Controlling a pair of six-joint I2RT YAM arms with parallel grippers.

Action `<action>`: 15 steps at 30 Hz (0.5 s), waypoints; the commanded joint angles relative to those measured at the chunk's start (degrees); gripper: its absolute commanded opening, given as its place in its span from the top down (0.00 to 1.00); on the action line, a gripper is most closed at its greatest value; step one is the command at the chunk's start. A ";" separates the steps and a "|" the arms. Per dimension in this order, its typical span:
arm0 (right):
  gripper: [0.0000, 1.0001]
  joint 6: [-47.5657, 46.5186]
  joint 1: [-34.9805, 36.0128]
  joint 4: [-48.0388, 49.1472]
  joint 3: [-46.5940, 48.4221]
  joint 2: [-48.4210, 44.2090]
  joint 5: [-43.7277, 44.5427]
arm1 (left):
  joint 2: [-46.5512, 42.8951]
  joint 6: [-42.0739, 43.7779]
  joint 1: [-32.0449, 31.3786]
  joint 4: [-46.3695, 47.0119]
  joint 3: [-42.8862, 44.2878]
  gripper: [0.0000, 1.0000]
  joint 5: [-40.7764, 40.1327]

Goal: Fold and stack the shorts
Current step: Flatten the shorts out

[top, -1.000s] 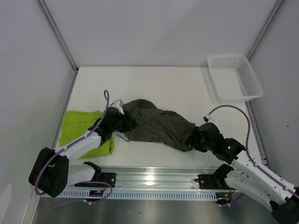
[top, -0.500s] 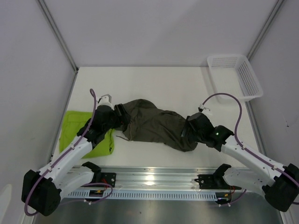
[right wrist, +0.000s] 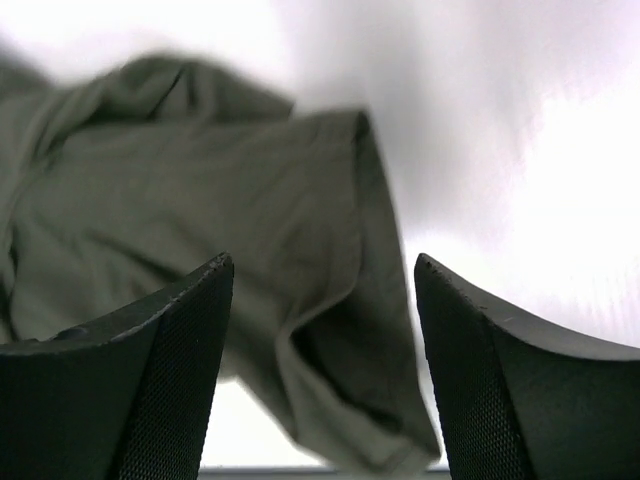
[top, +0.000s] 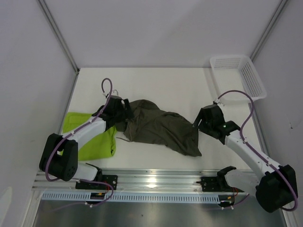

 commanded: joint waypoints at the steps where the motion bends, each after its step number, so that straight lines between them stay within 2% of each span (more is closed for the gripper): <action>1: 0.25 -4.31 -6.62 7.21 -0.27 4.67 -6.56 | 1.72 2.05 0.96 4.76 4.28 0.06 1.06; 6: 0.27 -5.02 -11.20 15.38 0.35 15.55 -13.68 | 5.33 2.67 1.05 5.11 6.48 0.09 1.68; 10: 0.32 -4.40 -11.73 19.60 0.44 20.75 -16.85 | 4.80 2.75 1.13 5.99 5.78 0.13 2.99; 15: 0.41 -3.09 -12.26 25.32 -1.32 23.49 -19.40 | 2.78 2.49 1.13 6.78 4.03 0.13 4.40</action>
